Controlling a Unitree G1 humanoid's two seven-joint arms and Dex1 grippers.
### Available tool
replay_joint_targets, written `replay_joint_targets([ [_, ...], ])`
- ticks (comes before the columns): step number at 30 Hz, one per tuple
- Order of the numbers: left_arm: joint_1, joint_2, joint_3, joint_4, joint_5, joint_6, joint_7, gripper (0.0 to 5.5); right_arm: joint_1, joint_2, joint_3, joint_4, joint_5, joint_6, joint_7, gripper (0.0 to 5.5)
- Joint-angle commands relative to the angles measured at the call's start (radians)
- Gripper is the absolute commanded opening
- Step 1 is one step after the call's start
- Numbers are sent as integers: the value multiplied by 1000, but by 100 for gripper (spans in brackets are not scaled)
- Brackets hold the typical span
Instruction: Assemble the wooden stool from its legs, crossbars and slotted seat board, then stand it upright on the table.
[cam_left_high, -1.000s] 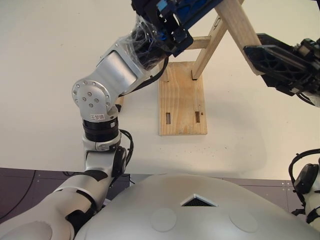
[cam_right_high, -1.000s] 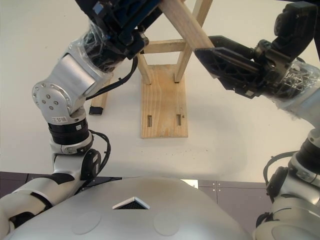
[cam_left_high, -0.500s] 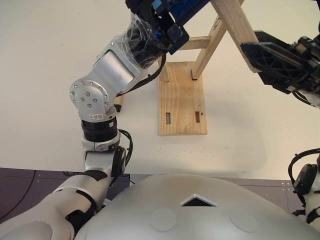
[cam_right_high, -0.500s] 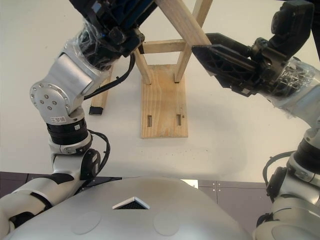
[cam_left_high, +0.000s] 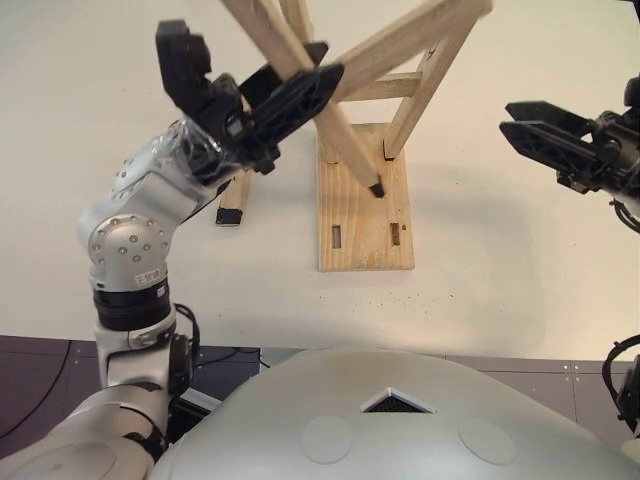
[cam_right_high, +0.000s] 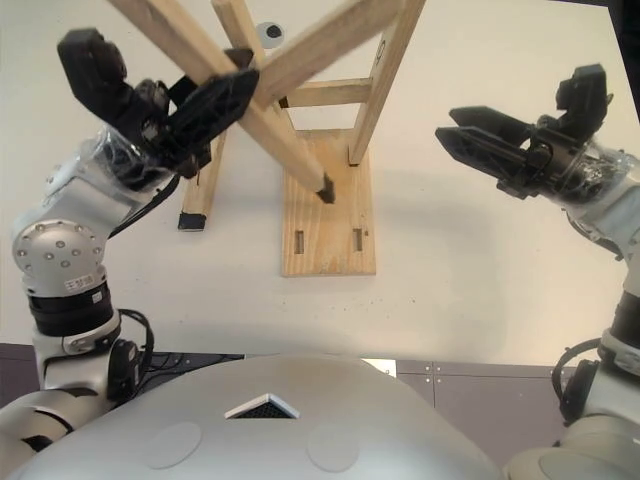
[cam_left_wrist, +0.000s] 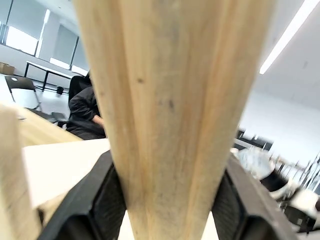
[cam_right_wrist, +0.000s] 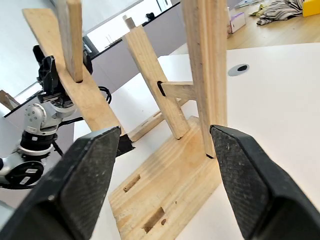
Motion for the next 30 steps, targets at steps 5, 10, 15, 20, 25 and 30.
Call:
replay_joint_targets([
  [5,172,63,-41,-16,215,-178,-202,208,9,9,21,80,-112,-40,51,328],
  [10,241,55,-86,-11,300,-243,-237,208,-21,9,30,117,-146,-37,67,328],
  [15,285,82,-141,47,450,-364,-284,207,-25,24,31,112,-159,-29,60,328],
  [20,276,164,-198,84,584,-411,-292,206,-13,35,28,100,-165,-36,50,328],
  [25,262,259,-297,-2,656,-283,-232,206,17,48,31,69,-166,-41,38,328],
  [30,255,286,-396,20,755,-227,-149,206,44,57,31,43,-173,-34,31,328],
])
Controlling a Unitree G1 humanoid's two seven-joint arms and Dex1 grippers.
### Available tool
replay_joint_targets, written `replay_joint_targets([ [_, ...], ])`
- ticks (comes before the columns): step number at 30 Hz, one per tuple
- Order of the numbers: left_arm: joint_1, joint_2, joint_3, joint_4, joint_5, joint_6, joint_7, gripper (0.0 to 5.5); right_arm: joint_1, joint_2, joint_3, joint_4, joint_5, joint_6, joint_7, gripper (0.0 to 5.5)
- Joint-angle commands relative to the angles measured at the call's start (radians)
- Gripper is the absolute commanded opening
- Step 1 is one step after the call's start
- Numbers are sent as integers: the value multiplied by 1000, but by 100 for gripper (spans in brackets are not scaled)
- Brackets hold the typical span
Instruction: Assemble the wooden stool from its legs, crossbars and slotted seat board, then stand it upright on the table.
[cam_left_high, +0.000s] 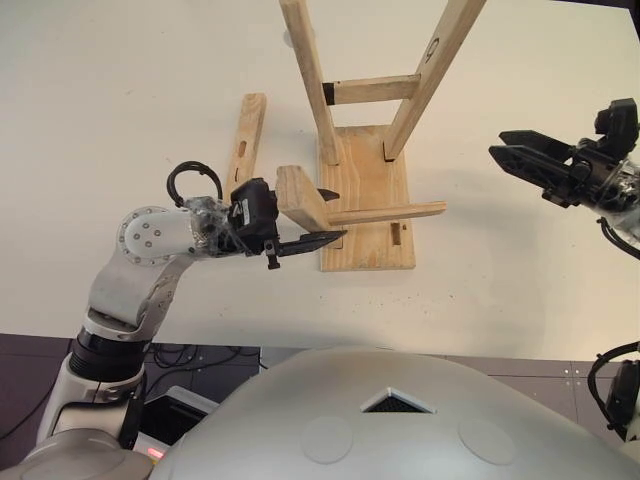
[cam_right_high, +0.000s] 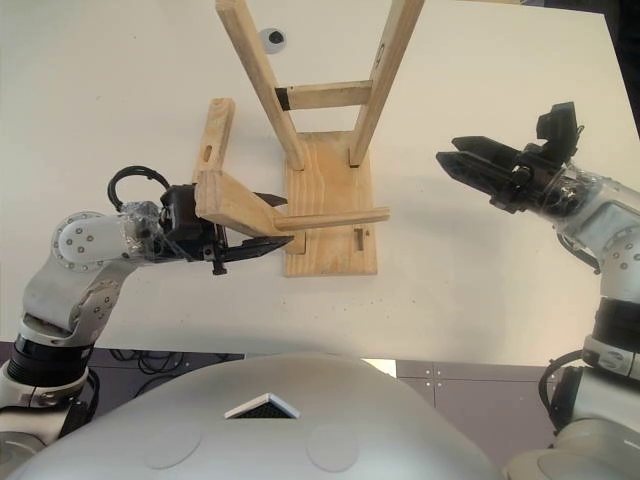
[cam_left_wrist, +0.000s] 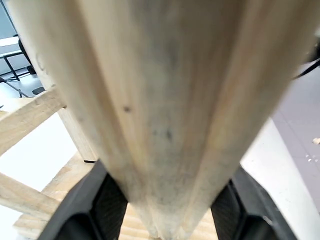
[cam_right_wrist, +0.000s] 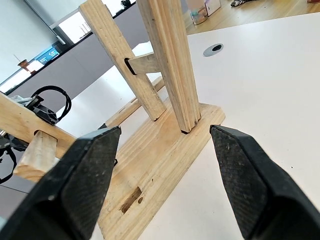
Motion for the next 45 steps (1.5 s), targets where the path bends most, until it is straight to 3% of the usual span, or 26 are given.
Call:
replay_joint_targets([
  [1,35,57,-120,131,171,140,57,206,18,15,3,-30,-18,4,-13,328],
  [3,28,60,-135,186,181,105,53,205,15,17,11,-29,-23,3,-14,328],
  [6,-7,41,-60,182,135,83,103,204,20,21,6,-26,-30,-5,-19,328],
  [11,-73,77,50,152,108,85,97,295,68,61,-10,-60,-38,-27,-51,328],
  [16,-10,117,113,168,152,82,112,372,86,74,-20,-68,-54,-42,-64,328],
  [20,86,123,188,215,207,56,166,372,96,68,-28,-63,-65,-55,-61,328],
  [23,89,56,226,235,222,97,265,372,92,74,-23,-58,-80,-61,-62,328],
  [28,72,-75,236,234,228,233,442,372,84,82,-1,-55,-103,-64,-60,328],
  [35,36,-157,221,193,233,461,562,372,90,90,27,-51,-135,-73,-54,328],
  [45,5,-80,168,180,286,563,527,208,105,101,36,-57,-147,-87,-58,328],
])
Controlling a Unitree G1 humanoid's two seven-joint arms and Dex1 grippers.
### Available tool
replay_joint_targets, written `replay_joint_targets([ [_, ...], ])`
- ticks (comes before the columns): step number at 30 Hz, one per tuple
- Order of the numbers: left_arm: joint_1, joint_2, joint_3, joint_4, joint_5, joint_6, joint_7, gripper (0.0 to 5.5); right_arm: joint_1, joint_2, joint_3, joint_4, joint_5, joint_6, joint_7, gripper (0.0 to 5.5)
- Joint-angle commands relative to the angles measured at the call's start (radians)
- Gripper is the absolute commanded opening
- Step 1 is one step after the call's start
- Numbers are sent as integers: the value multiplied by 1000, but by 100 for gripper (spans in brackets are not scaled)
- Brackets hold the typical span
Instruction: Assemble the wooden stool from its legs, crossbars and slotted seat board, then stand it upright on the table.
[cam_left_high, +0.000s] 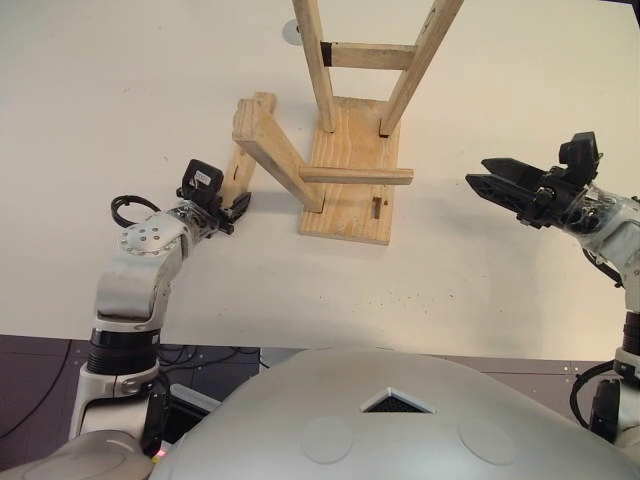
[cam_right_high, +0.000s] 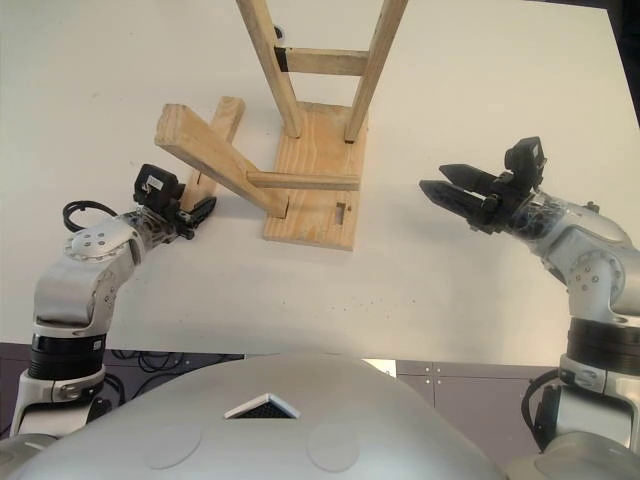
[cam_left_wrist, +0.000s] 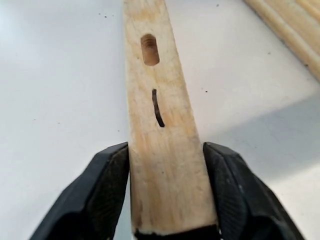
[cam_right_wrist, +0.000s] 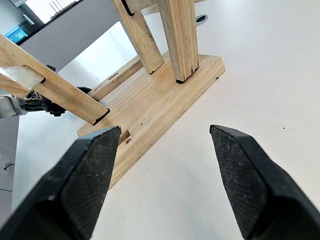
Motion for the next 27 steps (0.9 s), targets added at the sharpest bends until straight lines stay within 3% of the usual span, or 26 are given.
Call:
replay_joint_targets([
  [1,-13,66,-17,25,39,9,-29,203,8,23,-1,-8,-5,-6,-11,328],
  [5,-62,88,34,100,63,-97,-32,201,-14,39,-18,-2,9,-5,-35,328],
  [8,-237,15,209,157,-46,-267,-13,201,-138,124,-141,22,137,27,-164,328],
  [13,-466,-28,414,107,-646,-96,-281,201,-397,197,-211,-44,477,119,-295,328],
  [17,-602,-15,406,123,-934,71,-345,201,-635,341,-83,-66,551,112,-441,328],
  [20,-654,-44,372,129,-1048,139,-327,201,-703,451,10,-80,560,108,-497,328],
  [27,-632,-49,320,93,-1094,167,-321,201,-753,544,33,-80,640,96,-581,328],
])
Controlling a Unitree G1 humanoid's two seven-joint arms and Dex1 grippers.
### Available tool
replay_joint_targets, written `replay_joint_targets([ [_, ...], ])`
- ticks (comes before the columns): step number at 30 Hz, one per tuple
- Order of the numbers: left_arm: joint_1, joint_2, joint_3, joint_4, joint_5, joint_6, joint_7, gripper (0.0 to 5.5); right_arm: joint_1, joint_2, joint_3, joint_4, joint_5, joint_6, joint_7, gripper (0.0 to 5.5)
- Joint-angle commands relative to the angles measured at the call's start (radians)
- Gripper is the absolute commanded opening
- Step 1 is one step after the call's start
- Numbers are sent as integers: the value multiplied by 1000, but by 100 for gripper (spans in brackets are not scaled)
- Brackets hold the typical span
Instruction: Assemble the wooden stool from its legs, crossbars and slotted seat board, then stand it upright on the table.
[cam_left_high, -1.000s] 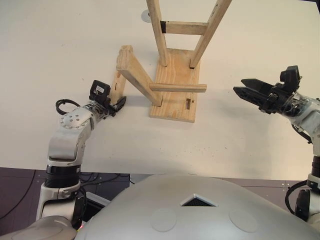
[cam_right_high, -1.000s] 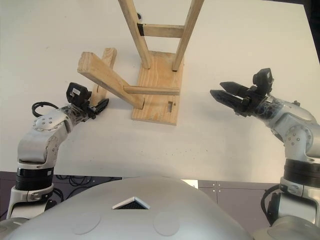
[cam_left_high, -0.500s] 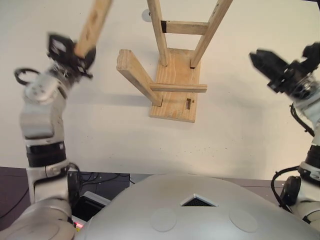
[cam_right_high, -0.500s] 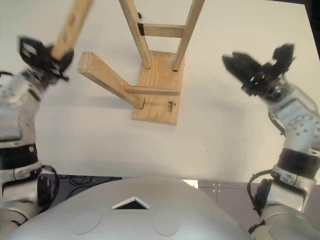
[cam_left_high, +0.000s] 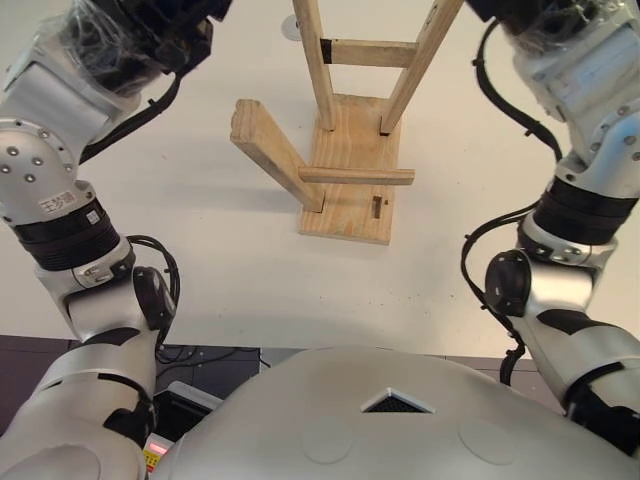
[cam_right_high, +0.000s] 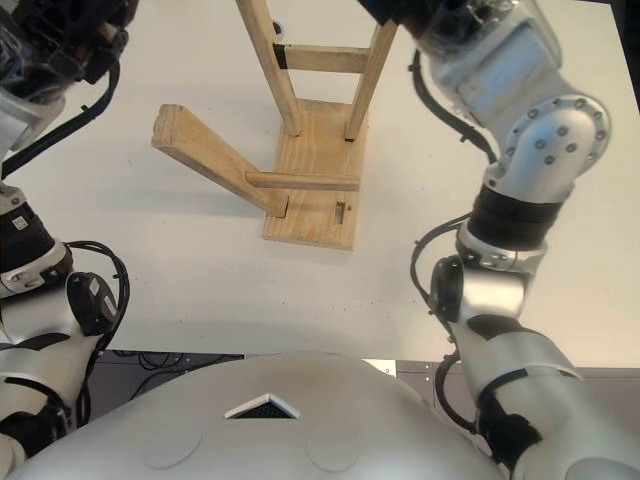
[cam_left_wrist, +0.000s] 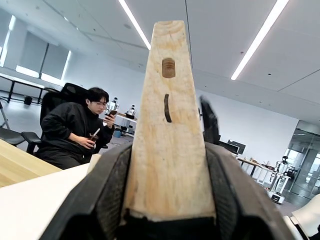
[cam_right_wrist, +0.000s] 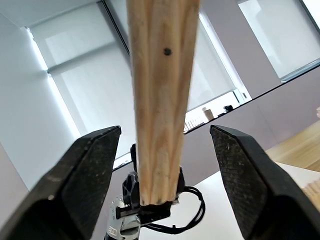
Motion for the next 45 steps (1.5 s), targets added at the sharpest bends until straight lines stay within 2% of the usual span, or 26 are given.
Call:
replay_joint_targets([
  [1,3,9,-9,-22,-21,10,3,201,-39,30,-4,-13,61,-5,-35,328],
  [5,27,22,-8,-19,-51,29,-8,201,-47,35,4,-16,84,-3,-54,328],
  [10,52,33,-8,-20,-120,71,-10,201,-49,40,7,-13,105,-6,-53,230],
  [13,53,36,-13,-20,-145,85,-6,201,-47,38,10,-16,112,-5,-42,202],
  [18,44,39,-23,-2,-179,101,33,201,-41,37,14,-24,129,-4,-30,202],
  [19,42,39,-25,7,-178,103,54,237,-38,34,14,-24,127,-5,-27,202],
  [26,72,74,19,63,-198,102,90,345,21,-43,-43,-2,74,-15,12,202],
  [28,106,93,42,66,-180,92,87,380,81,-103,-85,1,25,-31,34,202],
  [32,184,81,71,81,-93,24,104,383,289,-243,-86,-28,-183,-87,164,202],
  [35,236,63,86,72,-77,-1,116,383,412,-293,-56,-22,-313,-144,271,202],
  [39,244,53,88,92,-47,-23,135,383,512,-311,3,-30,-433,-200,372,202],
  [45,242,40,78,118,14,-38,135,383,583,-294,45,-48,-492,-214,429,202],
])
